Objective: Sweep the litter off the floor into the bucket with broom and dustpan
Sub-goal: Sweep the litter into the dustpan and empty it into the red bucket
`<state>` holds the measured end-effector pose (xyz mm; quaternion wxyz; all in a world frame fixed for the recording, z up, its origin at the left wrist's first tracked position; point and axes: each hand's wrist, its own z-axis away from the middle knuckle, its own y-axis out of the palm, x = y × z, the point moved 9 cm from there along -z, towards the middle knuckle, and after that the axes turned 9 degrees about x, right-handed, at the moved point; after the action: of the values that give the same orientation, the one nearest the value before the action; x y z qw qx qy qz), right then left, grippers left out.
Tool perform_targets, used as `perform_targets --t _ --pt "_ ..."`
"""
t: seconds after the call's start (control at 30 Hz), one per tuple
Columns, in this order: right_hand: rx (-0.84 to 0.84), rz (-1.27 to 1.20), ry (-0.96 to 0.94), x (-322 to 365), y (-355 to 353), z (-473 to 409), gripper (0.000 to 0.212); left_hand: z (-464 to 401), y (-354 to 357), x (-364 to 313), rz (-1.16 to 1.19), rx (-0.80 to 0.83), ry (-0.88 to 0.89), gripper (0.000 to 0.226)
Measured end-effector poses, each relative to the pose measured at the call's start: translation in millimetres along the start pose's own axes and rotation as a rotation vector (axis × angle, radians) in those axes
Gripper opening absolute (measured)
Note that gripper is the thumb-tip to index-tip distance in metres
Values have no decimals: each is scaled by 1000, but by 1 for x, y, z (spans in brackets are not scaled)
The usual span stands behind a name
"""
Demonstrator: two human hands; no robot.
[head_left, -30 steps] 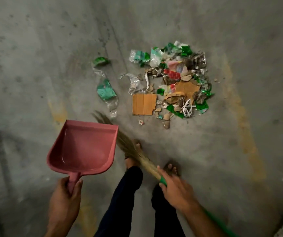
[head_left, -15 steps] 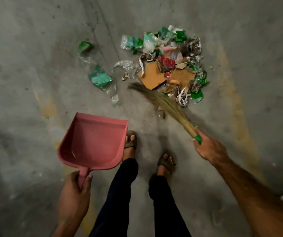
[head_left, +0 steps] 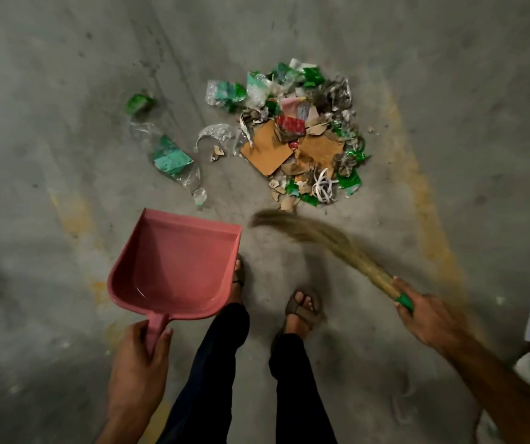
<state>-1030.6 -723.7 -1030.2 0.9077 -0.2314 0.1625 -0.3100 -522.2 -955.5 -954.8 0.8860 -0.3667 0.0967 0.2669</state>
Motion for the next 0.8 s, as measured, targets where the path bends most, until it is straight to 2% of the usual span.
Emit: perform_targets --t 0.17,0.4,0.5,0.6,0.7,0.8 --pt "-21 -165 -29 13 -29 -1 61 8 -6 0 -1 -20 10 15" --pt "59 -299 -288 53 -36 69 63 13 -33 21 79 -92 -71 21" --pt "140 -236 -372 116 -20 73 66 13 -55 25 126 -138 -71 19" --pt "172 -105 -495 211 -5 51 66 7 -71 40 126 -151 -95 21" --pt "228 -66 -479 308 -9 19 65 -4 -80 63 105 -166 -134 28" --pt "215 -122 -422 376 -29 -16 61 -16 -78 77 107 -142 -168 33"
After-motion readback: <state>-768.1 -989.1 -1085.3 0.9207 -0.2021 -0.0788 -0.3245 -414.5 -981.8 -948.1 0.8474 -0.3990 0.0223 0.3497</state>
